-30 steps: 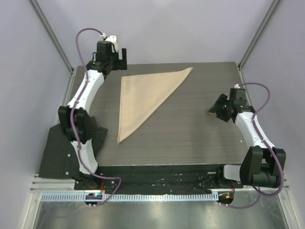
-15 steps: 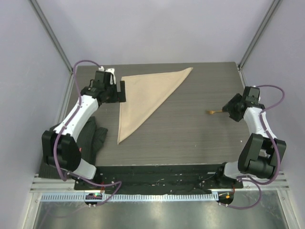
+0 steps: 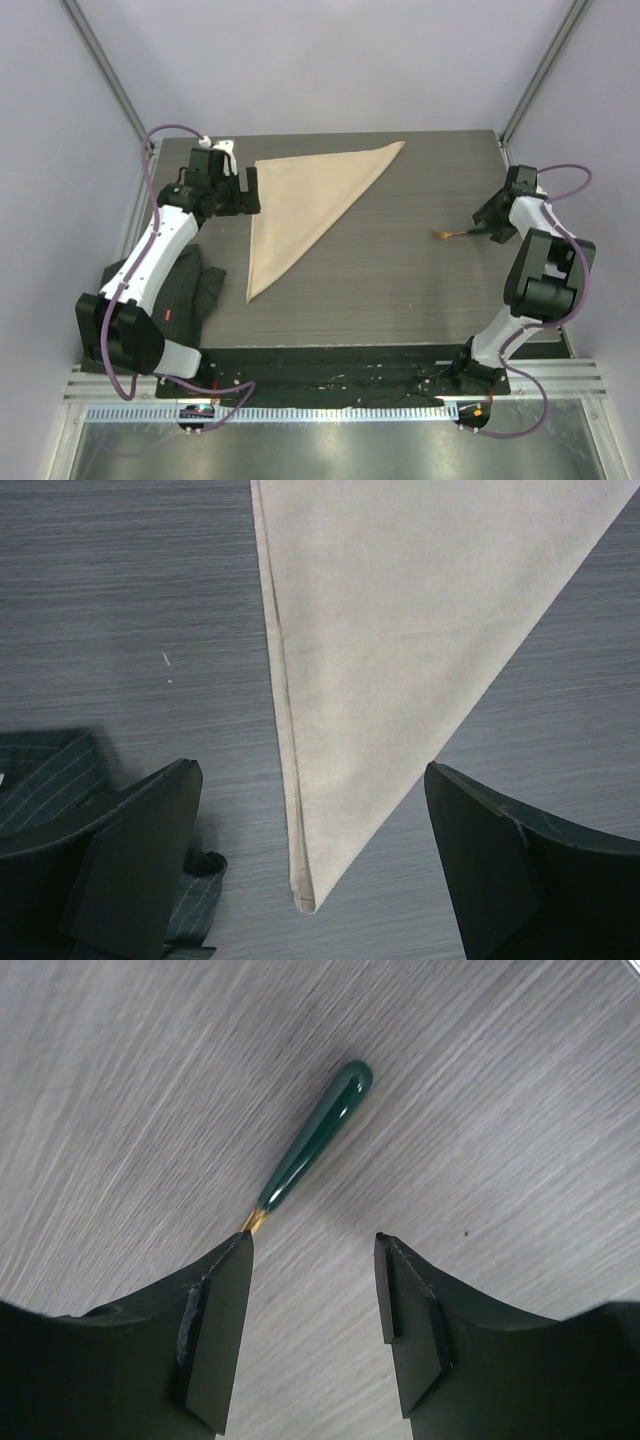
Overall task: Fold the napkin, place the utensils inside, and roll it up
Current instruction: Grab a utensil with the right arm
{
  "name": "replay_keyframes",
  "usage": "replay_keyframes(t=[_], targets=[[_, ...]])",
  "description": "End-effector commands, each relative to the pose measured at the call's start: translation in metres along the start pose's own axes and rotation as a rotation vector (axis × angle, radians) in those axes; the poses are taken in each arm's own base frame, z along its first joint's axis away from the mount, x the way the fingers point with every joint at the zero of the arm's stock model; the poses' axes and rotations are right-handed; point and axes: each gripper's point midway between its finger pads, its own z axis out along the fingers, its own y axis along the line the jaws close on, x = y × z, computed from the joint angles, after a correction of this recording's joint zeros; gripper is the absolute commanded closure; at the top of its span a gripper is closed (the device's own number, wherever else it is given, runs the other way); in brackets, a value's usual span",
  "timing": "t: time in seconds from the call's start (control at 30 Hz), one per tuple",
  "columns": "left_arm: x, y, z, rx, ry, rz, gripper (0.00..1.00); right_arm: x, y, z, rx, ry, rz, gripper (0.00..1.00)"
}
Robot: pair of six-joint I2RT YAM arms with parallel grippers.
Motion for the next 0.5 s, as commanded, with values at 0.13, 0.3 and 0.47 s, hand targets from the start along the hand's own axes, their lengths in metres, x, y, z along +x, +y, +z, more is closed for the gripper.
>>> replay_keyframes(t=[0.13, 0.3, 0.47], targets=[[-0.015, -0.013, -0.014, 0.056, -0.033, -0.011, 0.0, -0.013, 0.0, 0.032, 0.072, 0.003, 0.044, 0.41], [-0.012, -0.014, -0.011, 0.062, -0.025, -0.006, 0.0, -0.016, 0.006, 0.042, 0.065, 0.012, 0.071, 0.41], [-0.011, -0.014, -0.009, 0.067, -0.012, -0.004, 0.0, -0.011, 0.007, 0.051, 0.061, 0.033, 0.079, 0.42]])
